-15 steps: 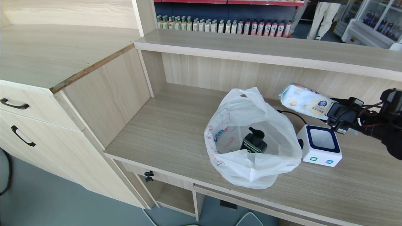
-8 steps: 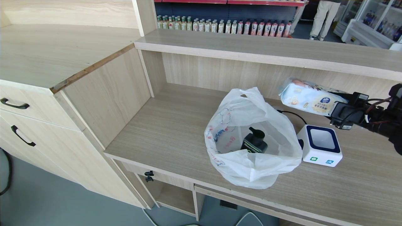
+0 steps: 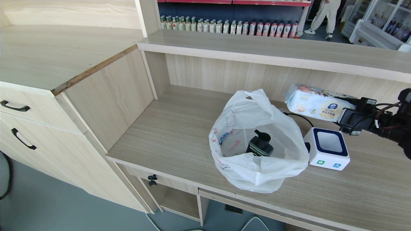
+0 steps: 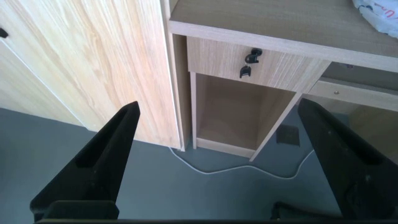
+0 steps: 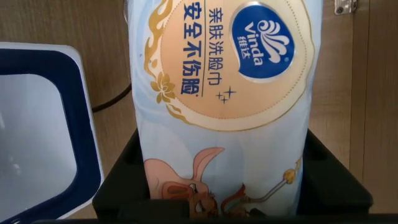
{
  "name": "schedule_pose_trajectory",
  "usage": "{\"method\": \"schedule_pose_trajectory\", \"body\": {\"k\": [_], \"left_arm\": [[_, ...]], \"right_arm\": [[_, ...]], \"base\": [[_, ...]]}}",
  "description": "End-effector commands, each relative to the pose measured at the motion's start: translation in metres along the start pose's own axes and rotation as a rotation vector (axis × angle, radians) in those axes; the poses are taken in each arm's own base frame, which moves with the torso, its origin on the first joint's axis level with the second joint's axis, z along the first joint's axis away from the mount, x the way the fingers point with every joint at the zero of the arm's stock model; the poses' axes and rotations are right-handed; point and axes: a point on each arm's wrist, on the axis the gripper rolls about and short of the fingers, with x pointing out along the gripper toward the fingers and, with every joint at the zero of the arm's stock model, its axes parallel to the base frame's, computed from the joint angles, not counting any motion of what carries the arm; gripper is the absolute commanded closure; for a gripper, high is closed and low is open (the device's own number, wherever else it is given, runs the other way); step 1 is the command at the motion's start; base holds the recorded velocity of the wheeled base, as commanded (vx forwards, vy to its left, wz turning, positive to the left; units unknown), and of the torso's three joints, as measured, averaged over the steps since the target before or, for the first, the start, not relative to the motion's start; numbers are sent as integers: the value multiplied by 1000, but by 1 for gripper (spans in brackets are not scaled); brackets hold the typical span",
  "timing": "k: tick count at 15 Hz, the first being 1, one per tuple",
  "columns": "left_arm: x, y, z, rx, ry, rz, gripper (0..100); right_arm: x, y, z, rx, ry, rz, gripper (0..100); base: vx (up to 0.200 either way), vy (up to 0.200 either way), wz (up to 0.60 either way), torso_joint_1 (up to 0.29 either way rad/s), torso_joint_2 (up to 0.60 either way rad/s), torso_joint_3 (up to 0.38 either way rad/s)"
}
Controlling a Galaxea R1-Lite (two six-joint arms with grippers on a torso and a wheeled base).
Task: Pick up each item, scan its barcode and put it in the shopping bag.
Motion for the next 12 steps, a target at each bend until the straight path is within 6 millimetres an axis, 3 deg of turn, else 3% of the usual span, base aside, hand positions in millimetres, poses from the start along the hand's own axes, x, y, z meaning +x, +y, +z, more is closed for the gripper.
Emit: {"method": "schedule_pose_trajectory", "body": {"k": [1, 5, 7, 8, 9, 10, 12], "left_arm": [[0, 0, 0, 0, -1, 0, 0], [0, 0, 0, 0, -1, 2, 0], [0, 0, 0, 0, -1, 0, 0], [0, 0, 0, 0, -1, 0, 0], [0, 0, 0, 0, -1, 0, 0], [0, 0, 0, 0, -1, 0, 0], [0, 0, 0, 0, -1, 0, 0]], "right_arm": [[-1, 3, 0, 6, 1, 10, 100], [-7, 1, 7, 5, -28, 12, 100], [-9, -11, 18, -1, -52, -15, 100], [-14, -41, 44, 71, -114, -87, 100], [-32, -57, 69, 178, -151, -124, 100], [-52, -56, 89, 257, -140, -110, 100], [-84, -28, 131, 476, -100, 53, 100]], "base": [[0, 0, 0, 0, 0, 0], [0, 0, 0, 0, 0, 0], [0, 0, 0, 0, 0, 0], [0, 0, 0, 0, 0, 0], [0, 0, 0, 0, 0, 0], [0, 0, 0, 0, 0, 0], [0, 0, 0, 0, 0, 0]]}}
